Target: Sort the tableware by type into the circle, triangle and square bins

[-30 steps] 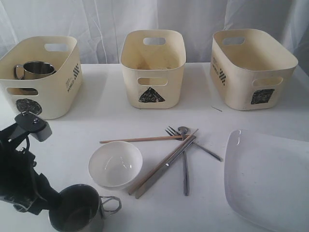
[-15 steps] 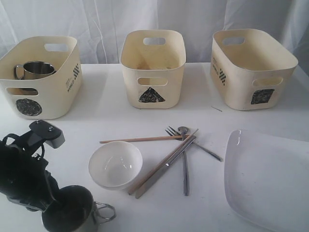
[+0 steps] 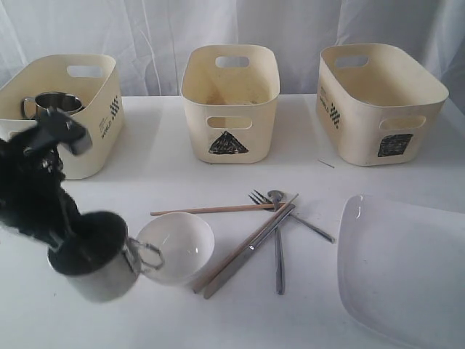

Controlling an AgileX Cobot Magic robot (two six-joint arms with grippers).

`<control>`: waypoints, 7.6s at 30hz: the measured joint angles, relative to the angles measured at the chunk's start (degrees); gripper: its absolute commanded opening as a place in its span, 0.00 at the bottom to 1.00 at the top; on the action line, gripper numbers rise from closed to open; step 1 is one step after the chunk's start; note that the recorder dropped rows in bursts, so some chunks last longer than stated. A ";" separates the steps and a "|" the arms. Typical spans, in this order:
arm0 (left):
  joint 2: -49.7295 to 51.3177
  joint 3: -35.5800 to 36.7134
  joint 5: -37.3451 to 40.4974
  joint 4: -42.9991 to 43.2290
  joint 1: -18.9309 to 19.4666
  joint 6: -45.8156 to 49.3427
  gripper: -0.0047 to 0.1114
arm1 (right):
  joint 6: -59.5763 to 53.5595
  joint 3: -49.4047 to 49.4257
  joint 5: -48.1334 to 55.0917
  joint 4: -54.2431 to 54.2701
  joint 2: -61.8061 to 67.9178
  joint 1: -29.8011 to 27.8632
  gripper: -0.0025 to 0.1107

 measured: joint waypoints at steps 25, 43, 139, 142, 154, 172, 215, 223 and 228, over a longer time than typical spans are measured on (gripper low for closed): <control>32.47 -41.69 -21.86 32.77 18.01 -31.67 0.43 | 0.00 0.00 0.00 0.00 0.00 0.00 0.02; 11.70 -33.65 -10.13 18.37 7.87 -24.20 0.38 | 0.00 0.00 0.00 0.00 0.00 0.00 0.02; 38.45 -54.06 -22.10 29.36 17.87 -38.55 0.37 | 1.12 0.00 0.00 0.00 0.00 0.00 0.02; 38.56 -54.06 -21.27 29.11 17.87 -38.55 0.28 | 1.12 0.00 0.00 0.00 0.00 0.00 0.02; 18.39 -36.48 -22.15 28.11 17.87 -38.45 0.04 | 1.12 0.00 0.00 0.00 0.00 0.00 0.02; -37.72 11.14 -26.94 23.23 17.87 -38.89 0.04 | 1.12 0.00 0.00 0.00 0.00 0.00 0.02; -72.54 47.91 -41.39 23.71 17.87 -33.64 0.04 | 1.12 0.00 0.00 0.00 0.00 0.00 0.02; -74.76 48.03 -35.34 23.71 17.87 -33.21 0.04 | 1.12 0.00 0.00 0.00 0.00 0.00 0.02; -74.84 48.03 -35.09 23.71 17.87 -33.21 0.04 | 1.12 0.00 0.00 0.00 0.00 0.00 0.02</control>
